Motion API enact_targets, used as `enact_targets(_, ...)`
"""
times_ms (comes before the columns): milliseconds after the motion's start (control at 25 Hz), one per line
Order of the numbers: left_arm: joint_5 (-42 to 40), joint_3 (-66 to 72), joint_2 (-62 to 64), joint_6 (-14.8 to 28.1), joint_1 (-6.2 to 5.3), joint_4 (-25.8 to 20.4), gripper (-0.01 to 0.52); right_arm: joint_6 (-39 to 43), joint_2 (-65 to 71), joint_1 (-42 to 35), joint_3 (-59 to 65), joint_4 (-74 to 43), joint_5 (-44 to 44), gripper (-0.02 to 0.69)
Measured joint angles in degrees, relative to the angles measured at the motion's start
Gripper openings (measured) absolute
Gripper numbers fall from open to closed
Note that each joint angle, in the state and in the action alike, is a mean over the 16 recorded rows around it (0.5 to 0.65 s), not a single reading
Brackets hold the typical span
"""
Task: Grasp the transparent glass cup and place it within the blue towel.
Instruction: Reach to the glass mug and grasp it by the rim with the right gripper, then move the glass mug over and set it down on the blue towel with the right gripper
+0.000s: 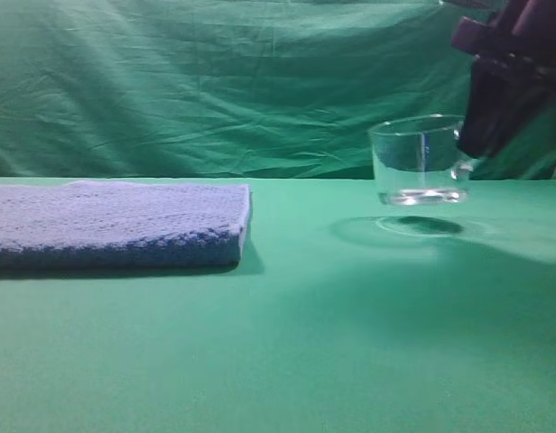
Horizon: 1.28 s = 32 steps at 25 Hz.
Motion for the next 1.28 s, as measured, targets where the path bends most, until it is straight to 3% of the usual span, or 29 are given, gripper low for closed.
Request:
enact_targets(320,0.0,0.0,0.0,0.0,0.00,0.0,0.000,0.0,11.7,11.2,-16.1,0.1,-0.1,0.099)
enact_targets(560,0.0,0.0,0.0,0.0,0.00,0.0,0.000,0.0,21.1,15.5,-24.8,0.2,-2.0,0.104)
enact_targets(1000,0.0,0.0,0.0,0.0,0.00,0.0,0.000,2.5,25.1,17.3,-29.8,-2.0,-0.3,0.292)
enact_targets(1280,0.0,0.0,0.0,0.0,0.00,0.0,0.000,12.3,16.5,17.3,-29.9,-10.1,10.8,0.235)
